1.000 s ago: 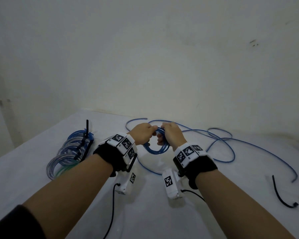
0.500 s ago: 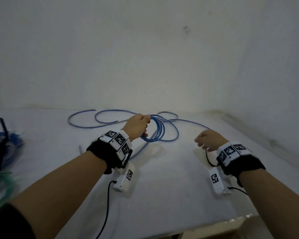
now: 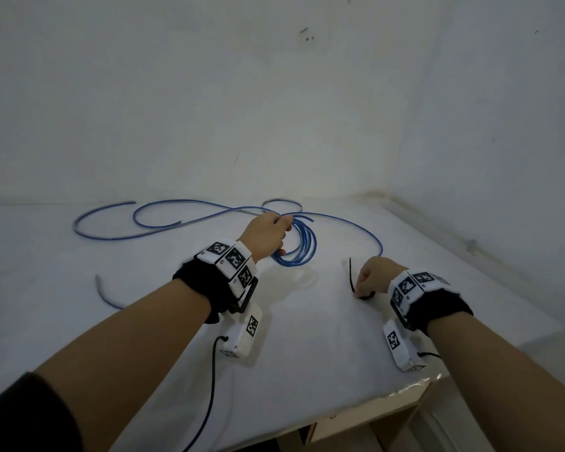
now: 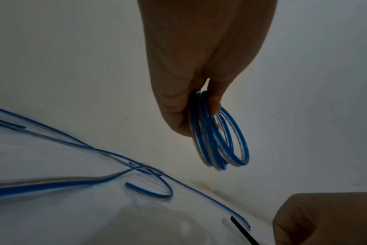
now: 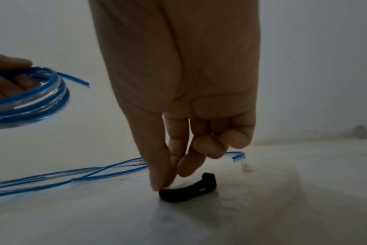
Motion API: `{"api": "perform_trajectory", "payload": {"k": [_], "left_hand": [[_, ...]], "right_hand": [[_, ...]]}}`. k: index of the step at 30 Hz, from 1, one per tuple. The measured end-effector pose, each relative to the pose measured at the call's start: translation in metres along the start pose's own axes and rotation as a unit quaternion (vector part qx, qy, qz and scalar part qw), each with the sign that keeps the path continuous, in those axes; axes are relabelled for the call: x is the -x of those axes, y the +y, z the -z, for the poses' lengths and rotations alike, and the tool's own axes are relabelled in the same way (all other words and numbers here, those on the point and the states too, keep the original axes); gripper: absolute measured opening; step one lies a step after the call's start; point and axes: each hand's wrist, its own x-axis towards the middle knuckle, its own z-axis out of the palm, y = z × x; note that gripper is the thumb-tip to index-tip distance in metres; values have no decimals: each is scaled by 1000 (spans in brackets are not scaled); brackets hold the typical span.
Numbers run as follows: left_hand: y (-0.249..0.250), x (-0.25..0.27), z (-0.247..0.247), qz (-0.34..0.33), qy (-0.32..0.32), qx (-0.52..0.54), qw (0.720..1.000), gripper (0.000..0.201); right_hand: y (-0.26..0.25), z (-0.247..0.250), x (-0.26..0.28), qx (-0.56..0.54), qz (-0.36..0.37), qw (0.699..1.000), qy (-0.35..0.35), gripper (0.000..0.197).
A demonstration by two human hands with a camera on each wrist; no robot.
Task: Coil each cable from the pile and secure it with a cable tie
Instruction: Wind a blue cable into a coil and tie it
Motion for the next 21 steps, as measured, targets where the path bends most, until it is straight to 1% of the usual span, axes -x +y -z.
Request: {"api": "perform_trajectory", "payload": {"k": [1, 2, 5, 6, 7, 8, 9, 10, 11, 12, 13, 14, 16, 19, 21], "left_hand": [[0, 0, 2, 1, 2, 3, 1000, 31], [-1, 0, 5, 2, 5, 6, 1000, 31], [-4, -1, 16, 3, 15, 3, 1000, 32], [-4, 0, 20, 4, 20, 3, 1000, 31], [-5, 0, 24, 6, 25, 5, 1000, 31], [-6, 1, 29, 5, 29, 4, 1000, 31], [-6, 2, 34, 4, 31, 1, 1000, 32], [-7, 3, 39, 4, 34, -2, 999, 32], [-7, 4, 44, 6, 37, -2, 999, 32], [-8, 5, 50, 9, 43, -2, 999, 31], [-9, 5, 56, 11, 50, -3, 999, 31], [-11, 6, 62, 14, 58, -5, 998, 30], [-13, 8, 76, 17, 77, -12, 997, 31], [-18, 12, 99, 23, 113, -23, 993, 33], [-21, 16, 115, 29, 132, -31, 990, 35]], "right_hand": [[-2, 0, -2, 5, 4, 1000, 10, 12], [-5, 0, -2, 4, 12, 1000, 20, 14], [-14, -2, -9, 5, 17, 1000, 24, 34], [-18, -4, -11, 18, 9, 1000, 22, 35], [-21, -6, -11, 36, 0, 999, 28, 30], [-26, -7, -10, 59, -4, 998, 36, 21], [-28, -7, -12, 67, -4, 997, 44, 20], [-32, -7, -14, 55, -6, 997, 46, 30], [-36, -4, -15, 19, -7, 999, 43, 40], [-43, 0, -15, -34, 3, 999, 40, 43], [-53, 3, -14, -97, 26, 994, 46, 40], [-64, 7, -13, -169, 52, 983, 51, 32], [-92, 13, -8, -307, 112, 944, 50, 15], [-140, 17, 5, -475, 193, 858, 16, 15], [-170, 18, 11, -538, 231, 810, -19, 18]]}}
